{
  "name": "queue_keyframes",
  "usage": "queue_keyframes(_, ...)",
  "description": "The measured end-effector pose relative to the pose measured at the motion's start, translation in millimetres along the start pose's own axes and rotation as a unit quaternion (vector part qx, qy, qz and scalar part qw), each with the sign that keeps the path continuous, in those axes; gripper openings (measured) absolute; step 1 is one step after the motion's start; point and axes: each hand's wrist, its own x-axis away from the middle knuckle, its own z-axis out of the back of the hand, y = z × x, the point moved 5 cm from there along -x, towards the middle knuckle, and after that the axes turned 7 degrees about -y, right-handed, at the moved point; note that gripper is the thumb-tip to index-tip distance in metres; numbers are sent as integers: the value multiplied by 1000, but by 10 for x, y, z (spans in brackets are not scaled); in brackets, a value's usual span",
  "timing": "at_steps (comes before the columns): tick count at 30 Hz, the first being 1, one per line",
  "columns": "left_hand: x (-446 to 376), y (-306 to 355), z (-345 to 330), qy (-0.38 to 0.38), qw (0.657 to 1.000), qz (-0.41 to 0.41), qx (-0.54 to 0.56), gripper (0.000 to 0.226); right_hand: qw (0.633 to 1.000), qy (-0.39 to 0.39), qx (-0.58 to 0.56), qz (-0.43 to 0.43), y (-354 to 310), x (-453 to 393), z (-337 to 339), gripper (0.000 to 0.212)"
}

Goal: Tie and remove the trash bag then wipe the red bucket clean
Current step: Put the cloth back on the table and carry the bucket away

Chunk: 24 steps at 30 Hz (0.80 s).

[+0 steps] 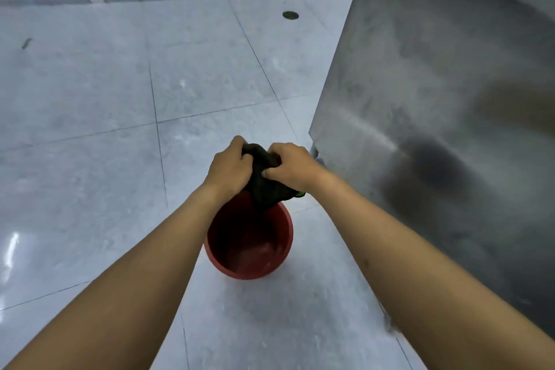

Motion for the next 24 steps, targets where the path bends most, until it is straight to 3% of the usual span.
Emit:
queue_keyframes(5, 502, 642, 496, -17, 998, -54, 23, 9, 996, -72, 13, -43, -378, 510, 643, 12)
queue_keyframes(14, 905, 2467, 1464, -48, 988, -144, 23, 7, 991, 21, -119, -55, -1227, 1578, 2321, 5)
queue_keyframes(19, 1060, 3376, 1365, -116, 976, -186, 16, 7, 981, 80, -162, -64, -1212, 2290, 2927, 6)
queue_keyframes(24, 1270, 4297, 703, -238, 957, -163, 18, 7, 964, 129, -199, -119, -767, 3272, 3517, 11)
